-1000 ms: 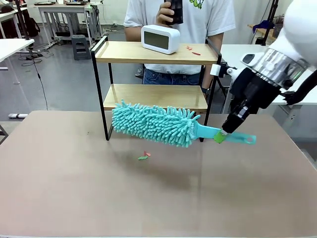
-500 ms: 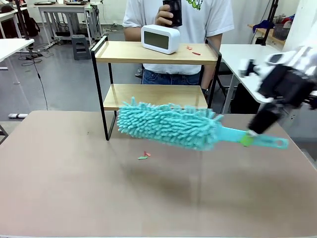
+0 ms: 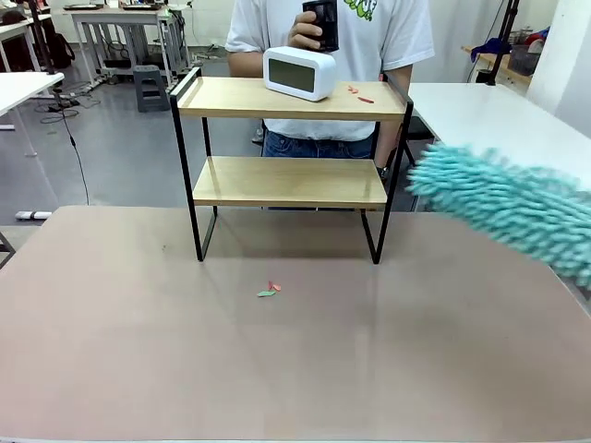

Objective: Clean the shelf.
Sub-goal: Clean the specific tier of the Shelf with the Duster once objects are removed.

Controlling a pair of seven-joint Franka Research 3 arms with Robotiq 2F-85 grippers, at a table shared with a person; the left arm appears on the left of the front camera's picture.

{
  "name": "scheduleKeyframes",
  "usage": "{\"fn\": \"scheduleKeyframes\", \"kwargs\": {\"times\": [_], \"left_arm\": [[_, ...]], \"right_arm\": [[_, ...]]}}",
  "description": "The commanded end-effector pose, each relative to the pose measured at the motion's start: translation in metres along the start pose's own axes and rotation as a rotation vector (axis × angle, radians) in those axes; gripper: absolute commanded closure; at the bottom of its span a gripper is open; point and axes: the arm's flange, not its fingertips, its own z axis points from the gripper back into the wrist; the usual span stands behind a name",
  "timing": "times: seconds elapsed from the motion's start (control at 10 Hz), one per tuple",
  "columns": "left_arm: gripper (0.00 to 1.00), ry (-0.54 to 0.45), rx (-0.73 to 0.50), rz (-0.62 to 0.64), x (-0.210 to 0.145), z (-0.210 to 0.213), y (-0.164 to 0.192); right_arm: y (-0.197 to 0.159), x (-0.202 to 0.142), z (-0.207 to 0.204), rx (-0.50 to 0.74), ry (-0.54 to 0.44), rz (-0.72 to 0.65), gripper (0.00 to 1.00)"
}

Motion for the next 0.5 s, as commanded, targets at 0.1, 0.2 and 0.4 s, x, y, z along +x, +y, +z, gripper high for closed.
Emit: {"fn": "scheduleKeyframes", "kwargs": {"times": [0.1,0.2,0.4], "left_arm": [[0.00,-0.010,-0.013,-0.017,0.000,-0.003,0.000],[0.00,-0.010,-0.013,-0.017,0.000,-0.003,0.000],[0.00,-0.010,-0.013,-0.017,0.000,-0.003,0.000]], "right_arm": [[-0.034,-0.007,-0.018,-0.182,-0.212,-0.316,0.88],[-0.040,0.016,-0.034,-0.274,-0.194,-0.371,0.88],[-0.033,-0.033,0.011,-0.135,-0.185,-0.218,0.88]]}}
